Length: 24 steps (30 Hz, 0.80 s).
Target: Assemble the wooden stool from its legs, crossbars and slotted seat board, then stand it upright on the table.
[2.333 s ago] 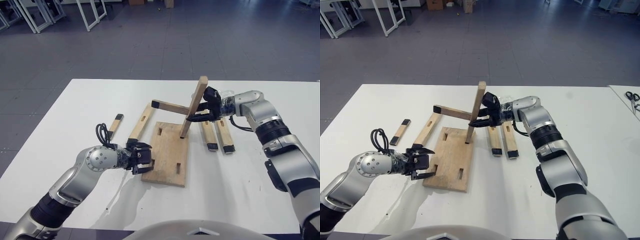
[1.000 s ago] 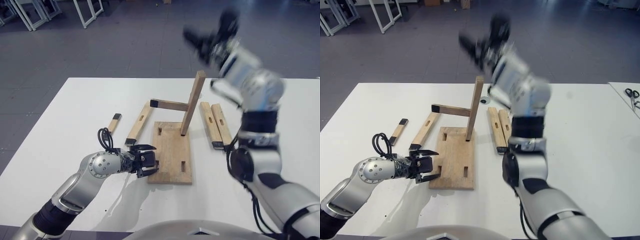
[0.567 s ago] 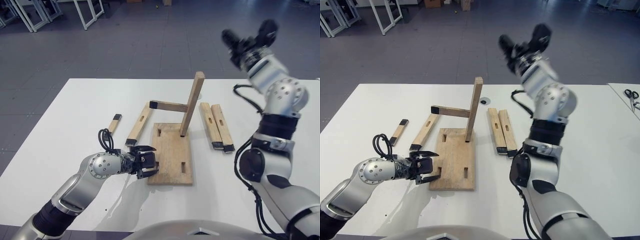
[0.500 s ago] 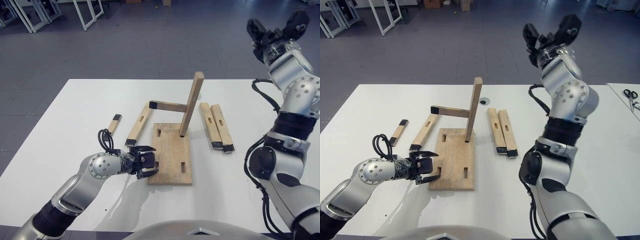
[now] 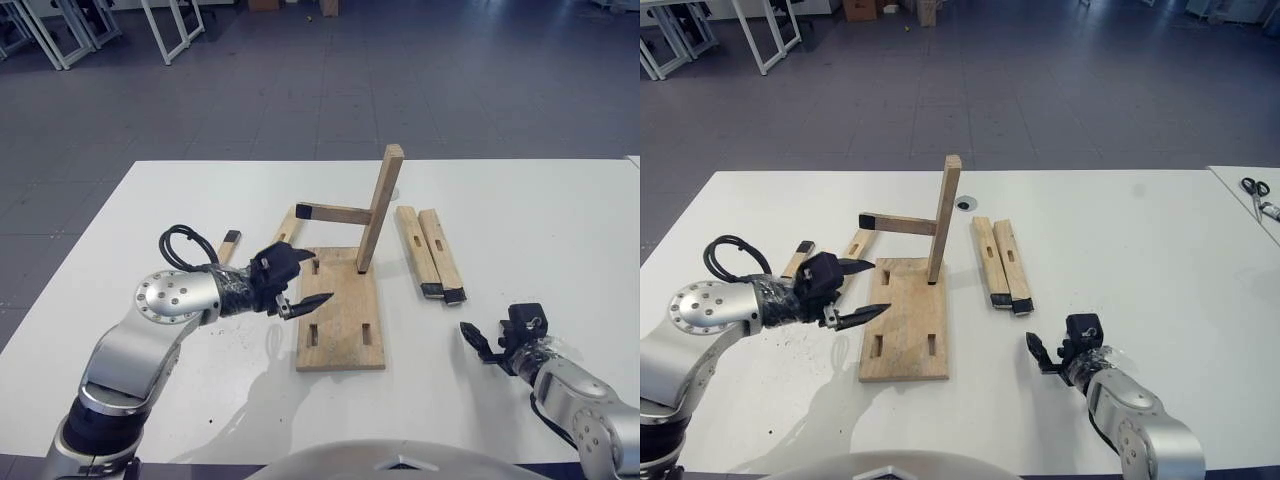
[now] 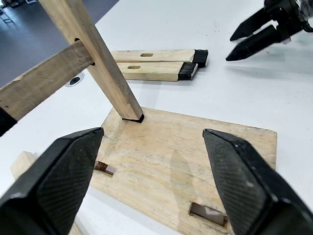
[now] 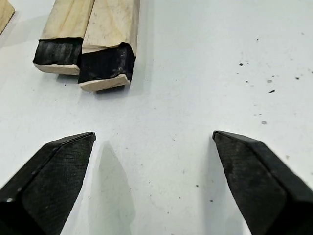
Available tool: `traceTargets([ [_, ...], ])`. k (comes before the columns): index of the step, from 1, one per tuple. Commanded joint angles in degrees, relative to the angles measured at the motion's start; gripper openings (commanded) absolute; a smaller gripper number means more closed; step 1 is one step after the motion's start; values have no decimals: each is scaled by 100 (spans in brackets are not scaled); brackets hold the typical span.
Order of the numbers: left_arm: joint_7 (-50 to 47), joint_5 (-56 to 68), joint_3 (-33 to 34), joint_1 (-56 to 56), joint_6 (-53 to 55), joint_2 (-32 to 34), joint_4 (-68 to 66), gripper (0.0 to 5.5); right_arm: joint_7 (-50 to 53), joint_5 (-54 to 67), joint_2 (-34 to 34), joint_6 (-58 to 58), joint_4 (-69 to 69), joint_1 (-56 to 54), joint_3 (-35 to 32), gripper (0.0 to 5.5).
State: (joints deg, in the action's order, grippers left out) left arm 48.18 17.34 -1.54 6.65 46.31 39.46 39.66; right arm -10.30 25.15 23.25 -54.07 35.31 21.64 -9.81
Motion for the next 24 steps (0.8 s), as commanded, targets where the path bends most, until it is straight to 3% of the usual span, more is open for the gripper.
traceTargets([
  [1,-219,241,7,246,245,-113,25,375,-284,-391,201,278,-578,213,645,442],
  [5,-340,332,-212,399,296,-97,-52,375,-262,-783,-4,773,-1496,-462,1055,442],
  [11,-410,316,-361,399,225,-19,-166,375,-181,-1135,-244,1454,-2843,-1120,945,442],
  [16,-472,302,-427,401,188,-13,-214,375,-342,-1026,-363,1489,-3064,-1582,977,442],
  [24,-634,429,-433,359,236,-112,-210,375,-694,-993,-329,1388,-3051,-1610,1156,305],
])
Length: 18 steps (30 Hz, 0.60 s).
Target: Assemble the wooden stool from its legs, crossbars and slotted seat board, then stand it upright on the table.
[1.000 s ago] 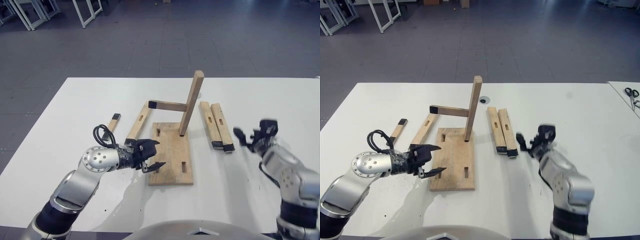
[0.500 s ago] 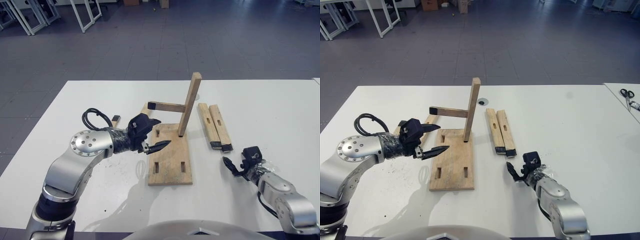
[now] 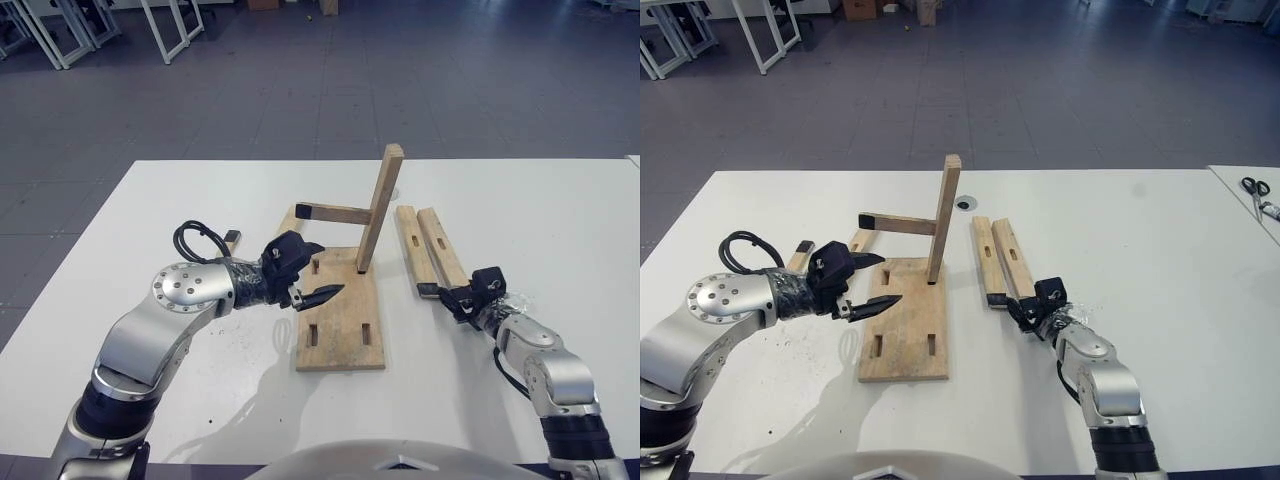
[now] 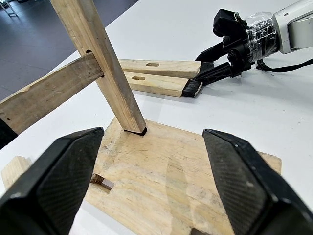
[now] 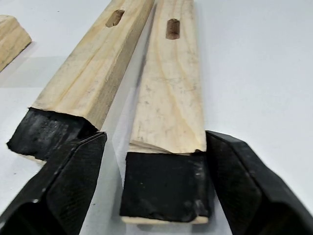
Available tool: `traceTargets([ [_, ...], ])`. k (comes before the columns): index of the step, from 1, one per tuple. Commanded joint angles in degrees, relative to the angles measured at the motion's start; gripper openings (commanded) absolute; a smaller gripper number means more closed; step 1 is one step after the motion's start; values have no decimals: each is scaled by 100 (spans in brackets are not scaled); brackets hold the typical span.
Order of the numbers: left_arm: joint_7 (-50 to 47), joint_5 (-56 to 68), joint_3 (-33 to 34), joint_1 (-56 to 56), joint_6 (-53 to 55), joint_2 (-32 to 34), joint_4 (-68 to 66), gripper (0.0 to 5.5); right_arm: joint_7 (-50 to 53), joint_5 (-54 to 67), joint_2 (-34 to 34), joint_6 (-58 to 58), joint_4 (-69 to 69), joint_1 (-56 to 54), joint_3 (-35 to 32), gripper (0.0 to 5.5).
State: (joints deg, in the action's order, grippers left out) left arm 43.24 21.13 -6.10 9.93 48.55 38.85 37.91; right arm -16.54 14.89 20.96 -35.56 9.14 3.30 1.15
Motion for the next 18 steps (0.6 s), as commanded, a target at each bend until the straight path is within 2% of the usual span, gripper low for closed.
traceTargets([
  [1,-176,68,28,36,26,-78,-43,375,14,43,-140,-451,-580,140,-69,291],
  [5,-300,92,-6,15,32,-118,-52,375,311,-47,-256,-257,-1055,-90,-437,219],
  [7,-391,171,43,-12,77,-221,-35,375,434,9,-352,-112,-1052,-235,-679,202],
  [10,-539,642,518,-3,300,-499,-87,375,467,388,-289,113,-480,-853,-1330,202],
  [12,-535,1286,1084,115,588,-700,-292,375,478,782,-106,24,22,-1512,-1802,202],
  [13,-540,2034,1537,247,937,-874,-467,375,489,1439,-122,-244,319,-2047,-2129,202],
  [15,-540,4024,2307,425,1542,-1043,-893,375,262,3521,-99,-1023,883,-3056,-2595,202],
  [17,-718,5386,2484,492,1829,-1085,-1339,375,-292,5477,204,-1829,1158,-3153,-2636,202],
  [18,-824,5823,2453,502,1877,-1082,-1511,375,-474,5969,311,-2088,1192,-3000,-2576,202],
])
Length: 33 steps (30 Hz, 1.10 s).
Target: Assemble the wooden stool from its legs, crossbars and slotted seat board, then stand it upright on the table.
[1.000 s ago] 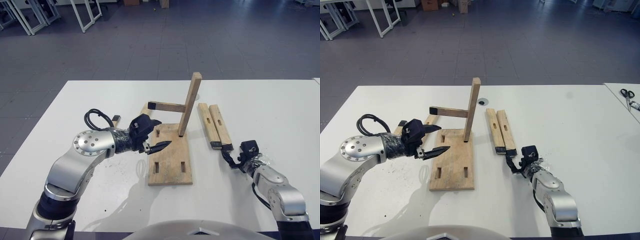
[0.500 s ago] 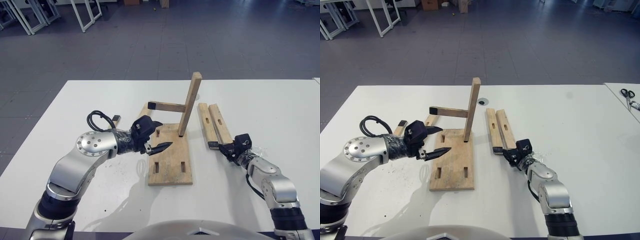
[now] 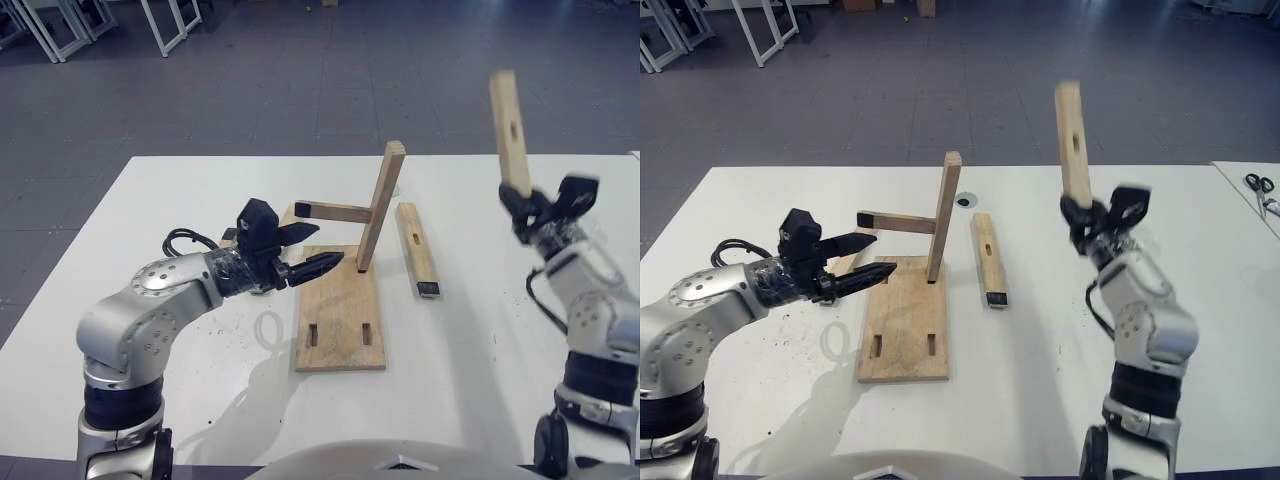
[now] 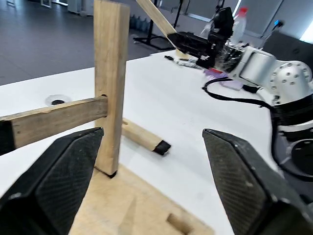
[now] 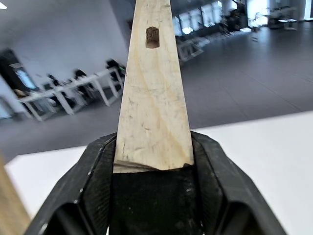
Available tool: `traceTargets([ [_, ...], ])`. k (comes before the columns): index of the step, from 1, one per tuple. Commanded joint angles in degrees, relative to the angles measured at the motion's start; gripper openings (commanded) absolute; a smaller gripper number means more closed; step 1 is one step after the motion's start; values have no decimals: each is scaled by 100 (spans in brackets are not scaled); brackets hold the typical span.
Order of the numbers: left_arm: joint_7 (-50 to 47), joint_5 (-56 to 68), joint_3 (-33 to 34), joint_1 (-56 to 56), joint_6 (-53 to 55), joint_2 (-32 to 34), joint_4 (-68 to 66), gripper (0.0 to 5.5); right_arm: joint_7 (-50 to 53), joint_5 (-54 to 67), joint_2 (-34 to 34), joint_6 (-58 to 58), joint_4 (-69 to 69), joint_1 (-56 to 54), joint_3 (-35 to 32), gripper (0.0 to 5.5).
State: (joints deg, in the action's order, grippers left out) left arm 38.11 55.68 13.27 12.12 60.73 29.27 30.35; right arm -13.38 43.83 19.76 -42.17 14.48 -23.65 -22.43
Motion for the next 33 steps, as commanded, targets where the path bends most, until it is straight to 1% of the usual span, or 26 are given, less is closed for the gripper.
traceTargets([
  [1,-411,2784,456,312,673,-126,-959,375,-987,3516,489,-1655,722,-78,-50,202],
  [3,-575,3199,319,484,678,-175,-1330,375,-1429,3940,593,-2042,995,275,495,202],
  [6,-1001,3656,143,750,585,-215,-1733,375,-1728,4391,698,-2377,1189,429,1043,202],
  [9,-1345,4201,23,875,538,-164,-1870,375,-2037,4288,846,-2548,1353,662,1630,202],
  [11,-1440,4556,-32,887,518,-68,-1841,375,-2124,4136,914,-2466,1356,715,1822,202],
  [15,-1046,4965,9,616,795,459,-1525,375,-2191,3815,997,-2210,1186,672,1965,202],
  [20,-275,4683,86,385,981,1070,-1377,375,-2247,3651,1079,-2071,1144,718,2014,202],
  [25,-357,4092,-245,539,642,936,-1427,375,-2304,3580,1053,-2078,1274,750,2224,202],
  [29,-295,3526,-415,488,560,958,-1532,375,-2294,3610,1070,-2050,1376,803,2323,202],
  [33,-135,3785,-341,542,654,990,-1635,375,-2299,3619,1093,-2075,1412,825,2410,202],
])
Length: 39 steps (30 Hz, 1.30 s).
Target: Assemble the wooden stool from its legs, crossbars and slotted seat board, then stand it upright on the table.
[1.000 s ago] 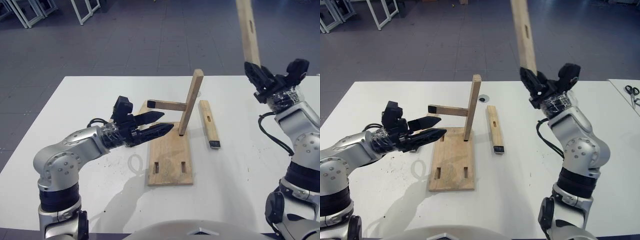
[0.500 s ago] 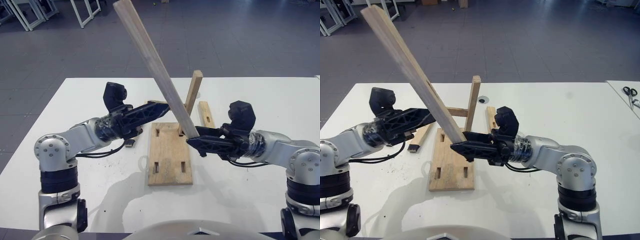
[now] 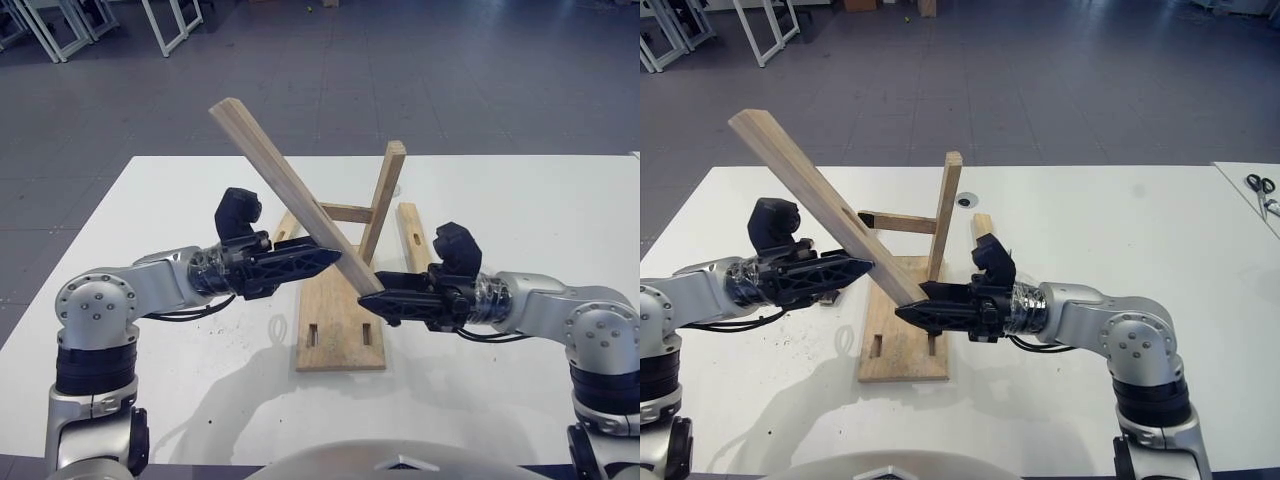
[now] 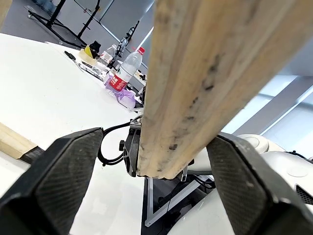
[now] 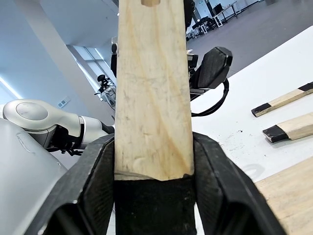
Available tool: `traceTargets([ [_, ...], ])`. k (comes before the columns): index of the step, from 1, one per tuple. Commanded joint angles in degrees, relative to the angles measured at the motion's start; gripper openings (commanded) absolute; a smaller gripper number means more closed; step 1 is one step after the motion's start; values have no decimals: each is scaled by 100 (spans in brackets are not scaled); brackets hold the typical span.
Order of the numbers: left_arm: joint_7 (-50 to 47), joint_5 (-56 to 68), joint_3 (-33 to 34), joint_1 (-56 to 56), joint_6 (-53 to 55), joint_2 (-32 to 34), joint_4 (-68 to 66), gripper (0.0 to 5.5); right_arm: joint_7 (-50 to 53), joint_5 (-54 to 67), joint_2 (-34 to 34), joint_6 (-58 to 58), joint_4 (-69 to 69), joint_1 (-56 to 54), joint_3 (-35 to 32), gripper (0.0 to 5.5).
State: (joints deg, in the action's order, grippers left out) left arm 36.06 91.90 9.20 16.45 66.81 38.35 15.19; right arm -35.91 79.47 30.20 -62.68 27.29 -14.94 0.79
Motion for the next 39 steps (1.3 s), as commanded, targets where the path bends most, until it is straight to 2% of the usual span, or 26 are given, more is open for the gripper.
traceTargets([
  [1,141,284,82,128,101,122,-132,375,-47,48,49,-32,138,-42,113,202],
  [10,-1,756,35,127,63,178,-172,238,-35,46,71,-21,126,-75,204,202],
  [14,-8,740,4,57,51,164,-75,233,79,-39,80,13,111,-125,189,202],
  [15,7,725,3,37,43,157,-57,232,135,108,83,-43,42,-151,169,240],
  [19,143,275,95,-32,-204,41,-151,211,333,184,283,-117,6,-207,44,307],
  [22,469,-467,281,-178,-543,142,-338,206,207,377,874,-54,-25,-31,-705,367],
  [24,576,-821,548,-329,-787,203,-457,205,160,382,1185,-20,-104,176,-1134,371],
  [26,601,-1136,768,-440,-1017,228,-485,205,497,-62,1245,69,-73,451,-1159,371],
  [27,578,-1312,859,-475,-1164,212,-453,205,1024,-575,1107,158,-60,591,-957,371],
  [29,438,-1448,1026,-533,-1328,141,-269,205,2044,-1794,766,304,280,1076,-122,371],
  [32,238,-1840,1008,-517,-1595,43,-51,205,2755,-3009,372,472,849,1480,1077,371],
  [35,72,-2268,925,-361,-1856,-77,-89,205,2872,-3511,98,529,1010,1466,1531,371],
  [39,79,-2748,779,-315,-2163,-235,-73,205,2722,-4074,56,613,812,1432,1868,371],
])
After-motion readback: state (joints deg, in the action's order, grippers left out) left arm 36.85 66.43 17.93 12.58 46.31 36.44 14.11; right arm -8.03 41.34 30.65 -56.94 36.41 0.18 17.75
